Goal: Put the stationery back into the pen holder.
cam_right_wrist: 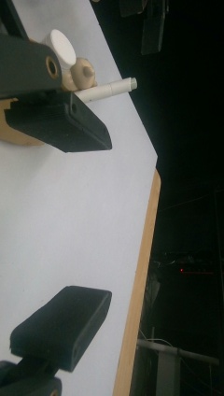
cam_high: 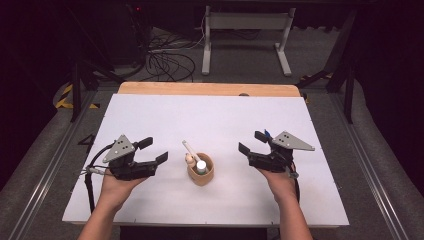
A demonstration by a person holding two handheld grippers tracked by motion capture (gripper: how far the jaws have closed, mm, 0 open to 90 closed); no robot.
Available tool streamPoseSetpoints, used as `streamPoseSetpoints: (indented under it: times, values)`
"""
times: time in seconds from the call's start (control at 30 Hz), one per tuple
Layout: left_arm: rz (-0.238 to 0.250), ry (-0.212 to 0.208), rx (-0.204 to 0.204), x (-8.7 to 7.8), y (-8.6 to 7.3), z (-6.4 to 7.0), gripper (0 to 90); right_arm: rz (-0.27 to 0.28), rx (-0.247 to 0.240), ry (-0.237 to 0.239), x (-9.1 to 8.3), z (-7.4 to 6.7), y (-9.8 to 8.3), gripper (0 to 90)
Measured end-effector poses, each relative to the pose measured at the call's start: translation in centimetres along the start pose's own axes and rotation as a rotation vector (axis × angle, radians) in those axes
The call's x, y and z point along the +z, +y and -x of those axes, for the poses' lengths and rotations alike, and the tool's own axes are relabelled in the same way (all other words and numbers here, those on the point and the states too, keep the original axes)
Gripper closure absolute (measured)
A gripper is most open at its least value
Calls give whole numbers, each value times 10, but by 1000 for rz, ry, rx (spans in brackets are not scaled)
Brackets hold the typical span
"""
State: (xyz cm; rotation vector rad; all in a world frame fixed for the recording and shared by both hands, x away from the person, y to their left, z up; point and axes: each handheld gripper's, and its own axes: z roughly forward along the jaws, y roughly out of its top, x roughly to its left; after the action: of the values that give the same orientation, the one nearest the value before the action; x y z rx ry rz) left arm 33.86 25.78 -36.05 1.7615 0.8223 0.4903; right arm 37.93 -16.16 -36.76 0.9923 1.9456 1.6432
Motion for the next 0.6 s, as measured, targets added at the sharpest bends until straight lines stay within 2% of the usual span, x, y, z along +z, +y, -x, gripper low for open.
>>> streamPoseSetpoints:
  times: [0.23, 0.47, 0.6]
  values:
    - [-5, 3, 5, 0, 0, 0, 228, 3, 14, -13, -7, 8, 1, 204]
    - [-7, 8, 8, 0, 0, -1, 225, -6, 1, -68, -11, 17, -1, 190]
    - [-18, -3, 5, 1, -1, -1, 222, -20, 3, -88, -12, 22, -3, 175]
